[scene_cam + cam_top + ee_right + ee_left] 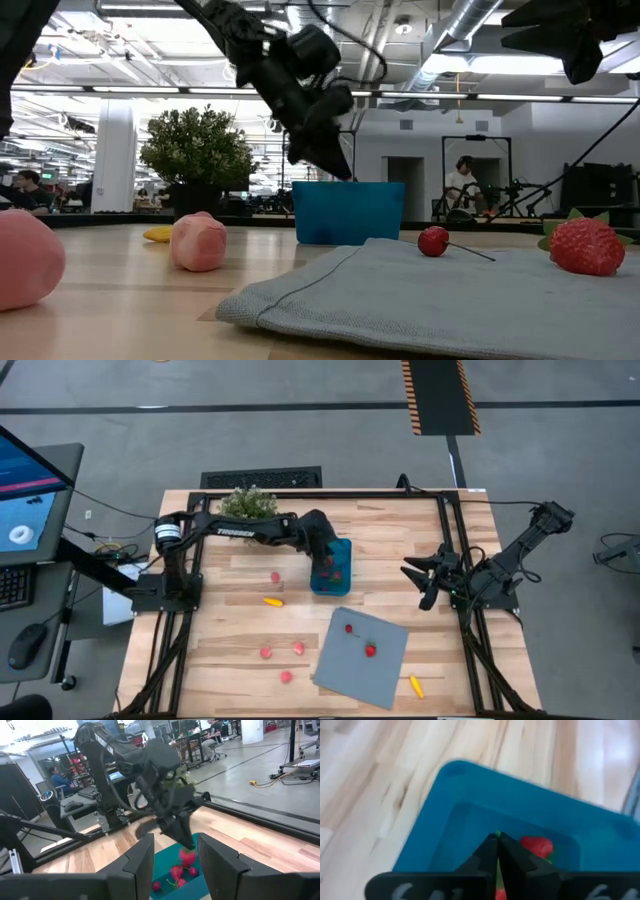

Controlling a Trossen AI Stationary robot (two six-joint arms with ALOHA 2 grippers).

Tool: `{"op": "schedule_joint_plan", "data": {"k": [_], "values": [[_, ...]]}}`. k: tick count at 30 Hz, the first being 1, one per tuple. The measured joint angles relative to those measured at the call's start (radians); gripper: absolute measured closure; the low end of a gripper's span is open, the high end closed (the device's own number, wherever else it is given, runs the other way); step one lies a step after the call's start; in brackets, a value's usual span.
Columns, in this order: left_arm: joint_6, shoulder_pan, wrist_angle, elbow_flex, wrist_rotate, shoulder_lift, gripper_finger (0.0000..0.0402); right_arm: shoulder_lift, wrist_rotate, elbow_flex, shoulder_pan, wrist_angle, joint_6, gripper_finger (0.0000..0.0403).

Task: Pick and placing Produce into tupperware
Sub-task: Put the strawberry into the blue bin, then put the cherry into the blue bin

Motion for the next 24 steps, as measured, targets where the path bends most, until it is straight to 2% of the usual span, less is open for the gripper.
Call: {"op": "schedule_joint_plan", "data": {"k": [3,8,13,19,21,24], "values": [[0.012,-0.001,0.015,-0.002,0.025,0.015,0.0379,0.000,-0.001,0.000,0.000,0.005,0.000,0.0232],[0.017,-0.001,0.052,-0.002,-0.001,0.014,0.0321,0.007,0.000,0.000,0.000,0.002,0.000,0.0232],[0.020,0.004,0.069,0.000,0.018,0.004,0.0276,0.027,0.000,0.000,0.000,0.004,0.014,0.0232],[0.062,0.003,0.073,0.010,0.236,-0.024,0.0270,0.048,0.000,0.000,-0.002,0.003,0.031,0.0232],[0.030,0.002,0.080,0.011,0.257,-0.046,0.0273,0.047,-0.009,0.000,-0.009,0.004,0.075,0.0232],[0.033,0.002,0.071,0.008,0.296,-0.094,0.0276,0.047,-0.036,0.000,-0.027,-0.002,0.057,0.0232]]}}
